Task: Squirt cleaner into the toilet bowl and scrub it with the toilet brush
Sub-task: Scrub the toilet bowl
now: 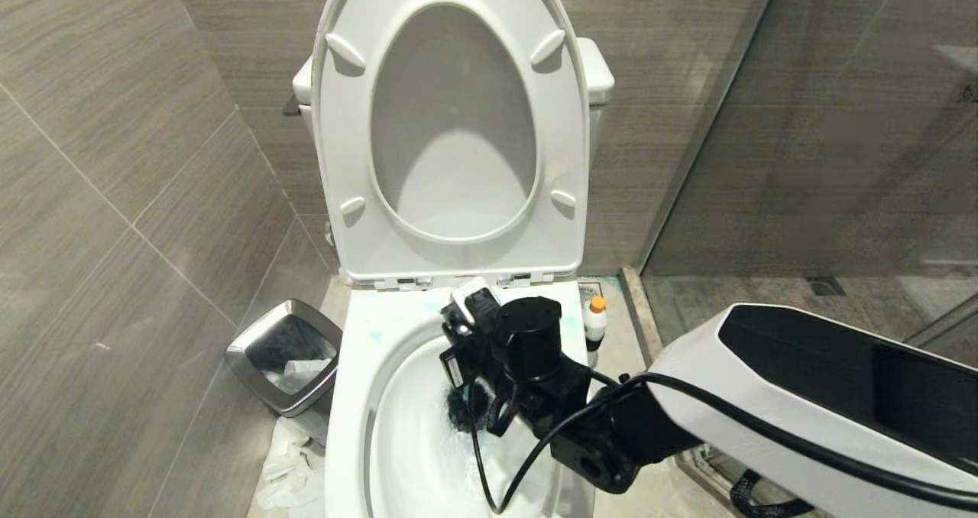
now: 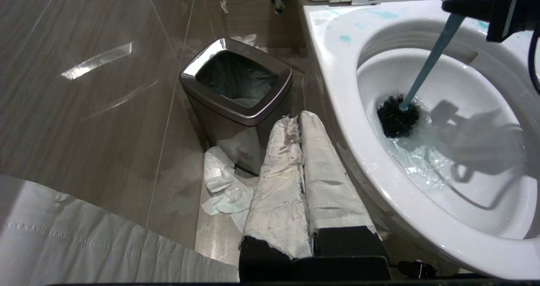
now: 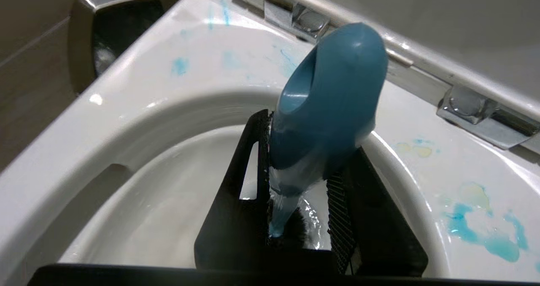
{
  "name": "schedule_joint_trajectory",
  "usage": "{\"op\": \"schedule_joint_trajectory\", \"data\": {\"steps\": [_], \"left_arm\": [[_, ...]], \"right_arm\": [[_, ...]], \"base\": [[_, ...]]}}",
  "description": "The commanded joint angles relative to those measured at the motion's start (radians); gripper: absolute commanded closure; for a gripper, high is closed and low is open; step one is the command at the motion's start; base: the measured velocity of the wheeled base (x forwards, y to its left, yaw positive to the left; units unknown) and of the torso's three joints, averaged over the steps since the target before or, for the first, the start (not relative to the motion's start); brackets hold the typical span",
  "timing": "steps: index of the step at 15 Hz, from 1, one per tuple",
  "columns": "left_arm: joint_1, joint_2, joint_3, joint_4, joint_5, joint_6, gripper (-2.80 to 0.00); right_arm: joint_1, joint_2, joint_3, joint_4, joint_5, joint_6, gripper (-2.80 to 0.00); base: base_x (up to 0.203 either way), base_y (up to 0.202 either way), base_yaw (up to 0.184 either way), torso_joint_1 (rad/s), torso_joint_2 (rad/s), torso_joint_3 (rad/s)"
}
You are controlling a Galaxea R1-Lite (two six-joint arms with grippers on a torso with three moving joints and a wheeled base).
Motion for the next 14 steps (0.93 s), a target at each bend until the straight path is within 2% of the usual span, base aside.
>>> {"op": "schedule_joint_trajectory", "data": {"steps": [1,7,10,12,14], "left_arm": [[0.0,0.001,0.002,0.0,0.0,0.0,0.0],[0.0,0.001,0.002,0.0,0.0,0.0,0.0],[0.0,0.001,0.002,0.0,0.0,0.001,0.0],[0.0,0.001,0.002,0.0,0.0,0.002,0.0],[0.0,0.001,0.002,0.0,0.0,0.0,0.0]], "right_arm": [[-0.002,0.039,-0.011,-0.006,-0.009,-0.008,0.0],[0.014,-0.221,0.095,-0.005,-0.023,-0.001,0.0],[0.036,-0.359,0.226,-0.005,-0.026,0.014,0.0],[0.04,-0.398,0.292,-0.006,-0.03,0.031,0.0],[0.038,-0.394,0.288,-0.005,-0.046,0.043,0.0]], "base": [[0.0,0.0,0.0,0.0,0.0,0.0],[0.0,0.0,0.0,0.0,0.0,0.0],[0.0,0.0,0.0,0.0,0.0,0.0],[0.0,0.0,0.0,0.0,0.0,0.0],[0.0,0.0,0.0,0.0,0.0,0.0]]}}
